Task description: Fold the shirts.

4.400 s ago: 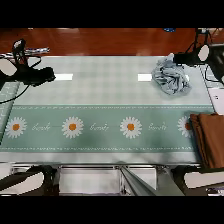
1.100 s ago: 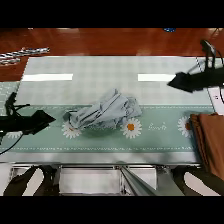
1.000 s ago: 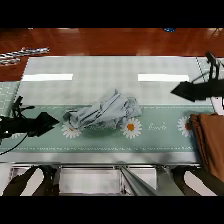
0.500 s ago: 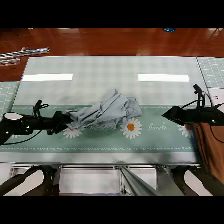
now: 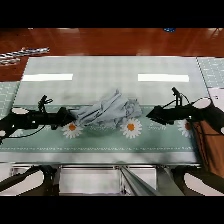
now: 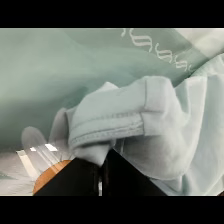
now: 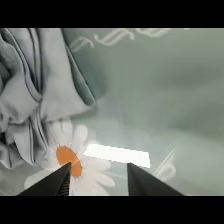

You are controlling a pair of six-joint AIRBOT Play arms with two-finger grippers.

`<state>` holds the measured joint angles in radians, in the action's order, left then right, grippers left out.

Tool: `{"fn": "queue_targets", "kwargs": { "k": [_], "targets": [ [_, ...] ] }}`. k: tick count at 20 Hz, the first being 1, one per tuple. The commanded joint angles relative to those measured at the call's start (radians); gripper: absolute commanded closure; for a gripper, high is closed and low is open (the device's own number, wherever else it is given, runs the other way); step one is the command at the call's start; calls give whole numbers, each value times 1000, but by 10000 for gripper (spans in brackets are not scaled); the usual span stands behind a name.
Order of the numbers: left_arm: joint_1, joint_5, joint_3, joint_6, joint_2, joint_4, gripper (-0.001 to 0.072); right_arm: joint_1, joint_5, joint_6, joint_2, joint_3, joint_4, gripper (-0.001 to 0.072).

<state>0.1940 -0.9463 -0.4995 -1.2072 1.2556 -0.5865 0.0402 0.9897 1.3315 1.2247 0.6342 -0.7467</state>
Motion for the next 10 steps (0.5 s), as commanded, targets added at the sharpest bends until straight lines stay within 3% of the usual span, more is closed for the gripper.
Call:
{"fn": "queue_targets", "kwargs": {
  "k": [1,8,10],
  "targets": [
    [-2,-8,-6,3,3,3,687,-53,-36,-3,123,70,58,310],
    [-2,-8,-6,3,3,4,687,-113,-22,3,295,243,58,310],
    [-3,-8,-6,3,3,4,687,-121,-21,15,327,279,64,344]
  ]
}}
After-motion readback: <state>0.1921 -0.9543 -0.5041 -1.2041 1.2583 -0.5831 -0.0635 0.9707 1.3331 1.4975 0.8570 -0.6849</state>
